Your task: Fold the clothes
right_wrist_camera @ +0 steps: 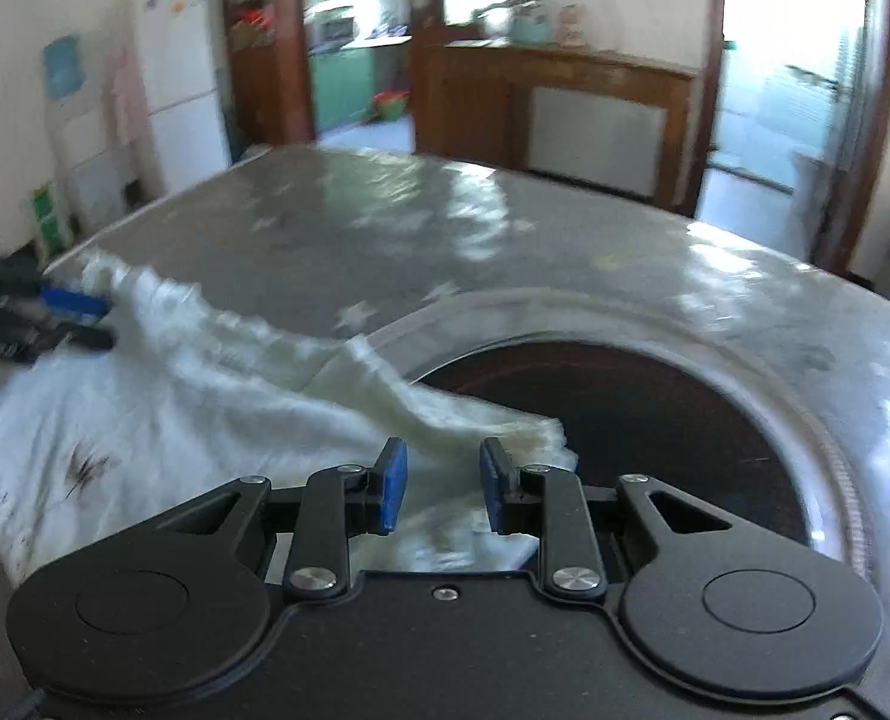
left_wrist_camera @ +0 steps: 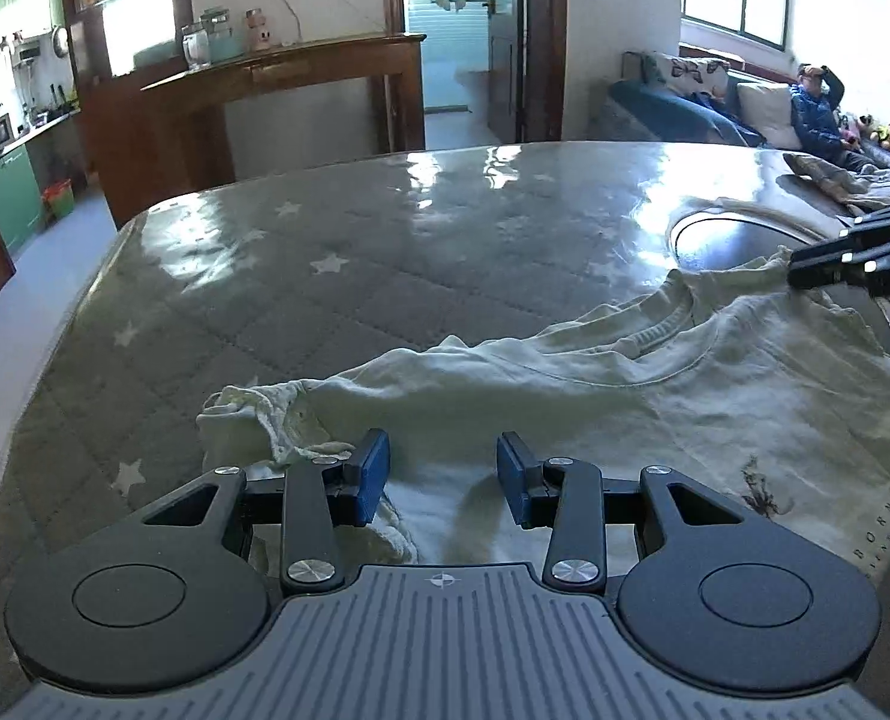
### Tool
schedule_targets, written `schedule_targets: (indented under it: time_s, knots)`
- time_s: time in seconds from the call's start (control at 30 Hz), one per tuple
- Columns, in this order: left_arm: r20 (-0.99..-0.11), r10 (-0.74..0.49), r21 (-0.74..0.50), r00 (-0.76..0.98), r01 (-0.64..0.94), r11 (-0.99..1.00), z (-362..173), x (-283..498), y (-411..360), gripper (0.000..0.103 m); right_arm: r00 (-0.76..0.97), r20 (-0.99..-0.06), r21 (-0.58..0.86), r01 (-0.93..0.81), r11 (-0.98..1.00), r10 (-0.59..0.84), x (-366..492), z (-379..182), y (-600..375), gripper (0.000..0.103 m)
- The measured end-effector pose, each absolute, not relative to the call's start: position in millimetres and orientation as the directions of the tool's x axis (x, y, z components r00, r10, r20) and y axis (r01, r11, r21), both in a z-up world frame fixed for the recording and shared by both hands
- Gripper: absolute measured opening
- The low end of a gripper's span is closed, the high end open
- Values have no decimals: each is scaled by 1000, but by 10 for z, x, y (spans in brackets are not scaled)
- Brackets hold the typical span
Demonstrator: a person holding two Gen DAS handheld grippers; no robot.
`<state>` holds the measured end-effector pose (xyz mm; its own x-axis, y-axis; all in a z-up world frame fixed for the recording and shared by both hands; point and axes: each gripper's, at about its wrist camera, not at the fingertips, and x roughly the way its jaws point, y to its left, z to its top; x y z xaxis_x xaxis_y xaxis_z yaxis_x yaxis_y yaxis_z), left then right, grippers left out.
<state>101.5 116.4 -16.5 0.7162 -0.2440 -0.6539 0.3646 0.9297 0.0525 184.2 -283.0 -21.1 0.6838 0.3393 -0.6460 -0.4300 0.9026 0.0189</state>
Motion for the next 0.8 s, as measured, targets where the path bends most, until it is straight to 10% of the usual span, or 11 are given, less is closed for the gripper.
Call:
schedule_targets:
  time_s: [0.8]
  knots:
    - [-644,-210,-6,735,270,963,-118,1143,1459,44,689,-653,-22,-432,901,315,2071,-394,-2577,27]
